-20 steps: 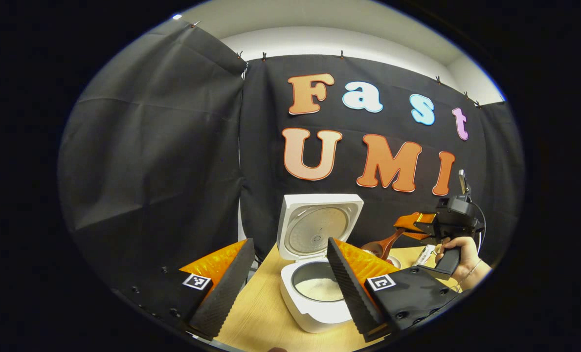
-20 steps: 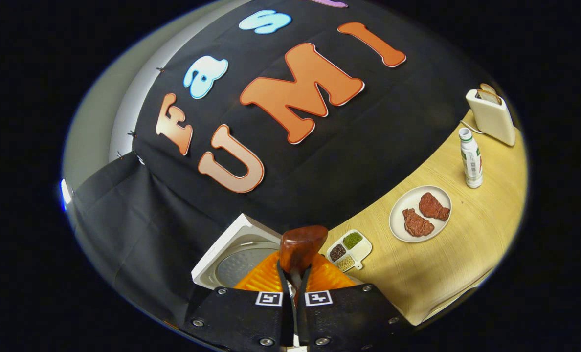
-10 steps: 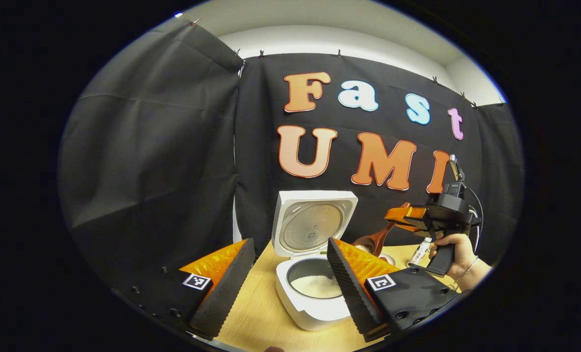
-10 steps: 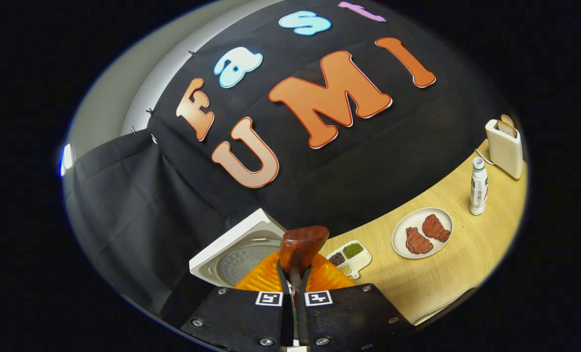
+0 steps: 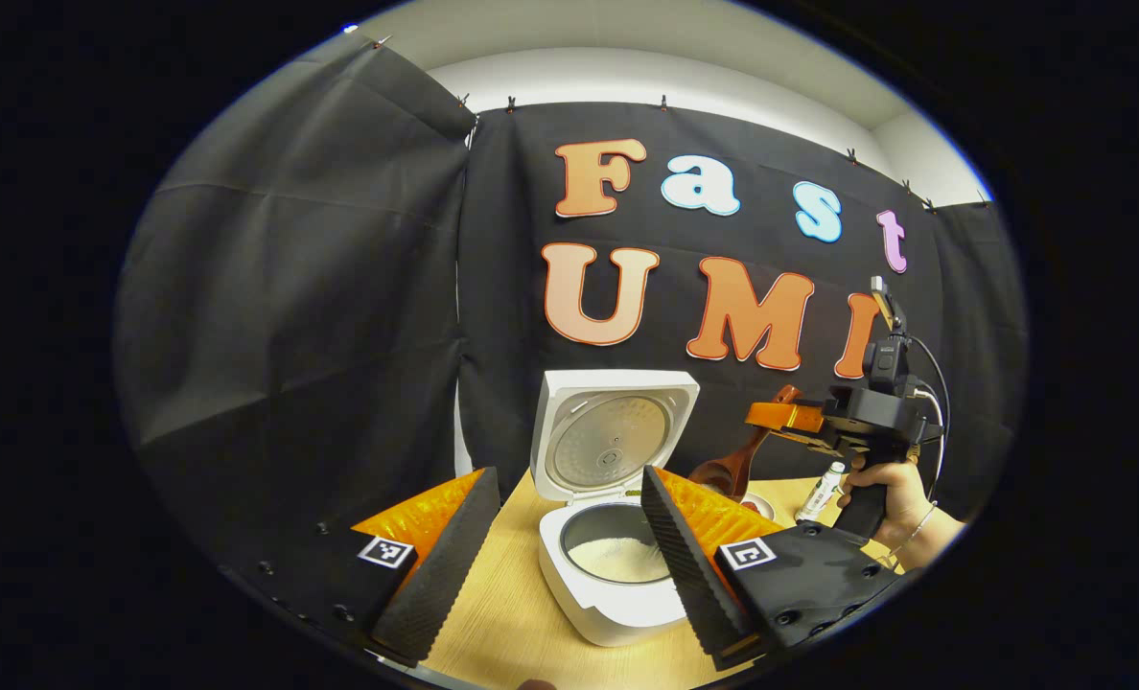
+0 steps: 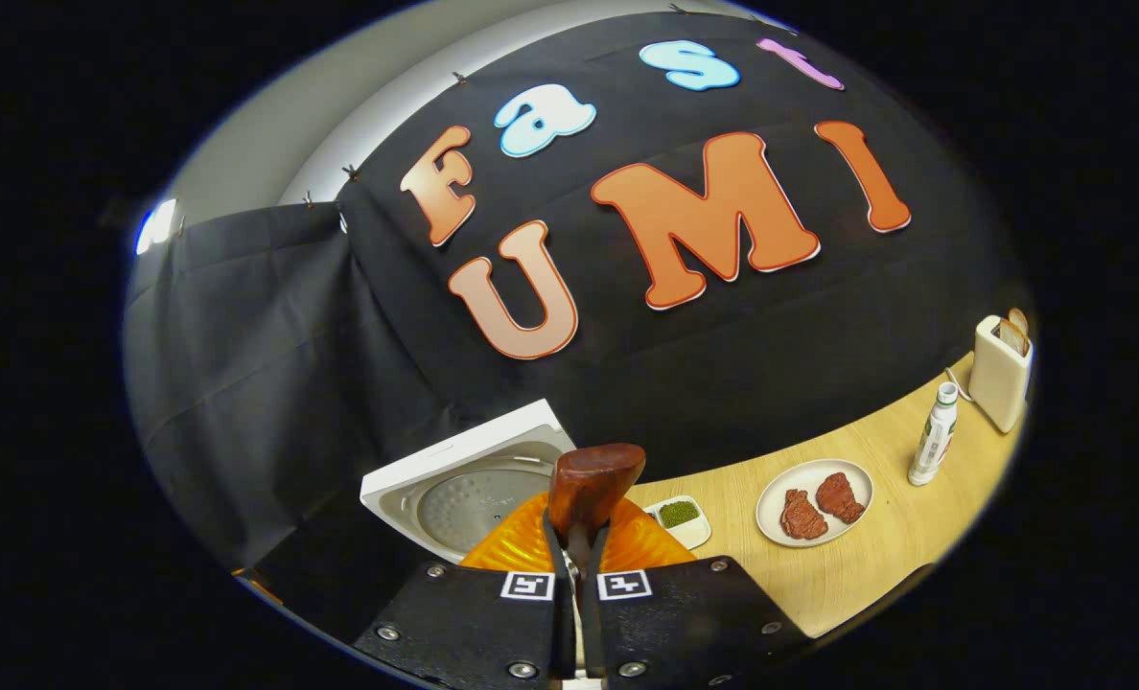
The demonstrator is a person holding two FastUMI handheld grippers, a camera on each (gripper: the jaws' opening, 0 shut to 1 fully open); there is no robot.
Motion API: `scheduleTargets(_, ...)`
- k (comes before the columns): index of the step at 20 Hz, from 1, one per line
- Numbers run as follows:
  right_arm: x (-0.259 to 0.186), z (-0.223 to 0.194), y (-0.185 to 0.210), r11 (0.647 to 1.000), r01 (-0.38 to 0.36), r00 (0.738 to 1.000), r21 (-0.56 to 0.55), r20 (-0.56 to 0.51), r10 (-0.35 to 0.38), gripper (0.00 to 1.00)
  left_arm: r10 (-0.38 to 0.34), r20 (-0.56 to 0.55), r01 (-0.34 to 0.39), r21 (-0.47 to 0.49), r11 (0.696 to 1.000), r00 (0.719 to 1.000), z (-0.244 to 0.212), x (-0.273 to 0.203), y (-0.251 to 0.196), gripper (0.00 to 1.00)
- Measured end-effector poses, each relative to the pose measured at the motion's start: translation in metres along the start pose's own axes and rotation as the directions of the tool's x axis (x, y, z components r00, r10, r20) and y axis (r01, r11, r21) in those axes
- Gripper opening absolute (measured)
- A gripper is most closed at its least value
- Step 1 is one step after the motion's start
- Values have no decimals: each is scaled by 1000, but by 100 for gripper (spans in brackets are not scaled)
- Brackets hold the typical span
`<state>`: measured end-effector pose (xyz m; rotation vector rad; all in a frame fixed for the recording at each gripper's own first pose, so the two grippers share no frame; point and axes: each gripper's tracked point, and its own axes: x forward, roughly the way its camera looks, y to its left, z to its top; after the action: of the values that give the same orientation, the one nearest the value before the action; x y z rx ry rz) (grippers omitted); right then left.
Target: Close the left gripper, press the button to open the rice cooker; take a wooden spoon from the chopstick holder with the right hand, scoop a spoonful of rice and pour it into the rice cooker, then put the wooden spoon back into the chopstick holder.
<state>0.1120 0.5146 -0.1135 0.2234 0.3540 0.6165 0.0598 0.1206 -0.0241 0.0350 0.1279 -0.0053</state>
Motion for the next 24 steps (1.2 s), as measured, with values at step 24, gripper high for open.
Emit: scheduleTargets(24,-18,-24,72,831,-146,983,-537,17,184,2,20,-10,-20,-1,1000,1000,-11,-7,-2,100)
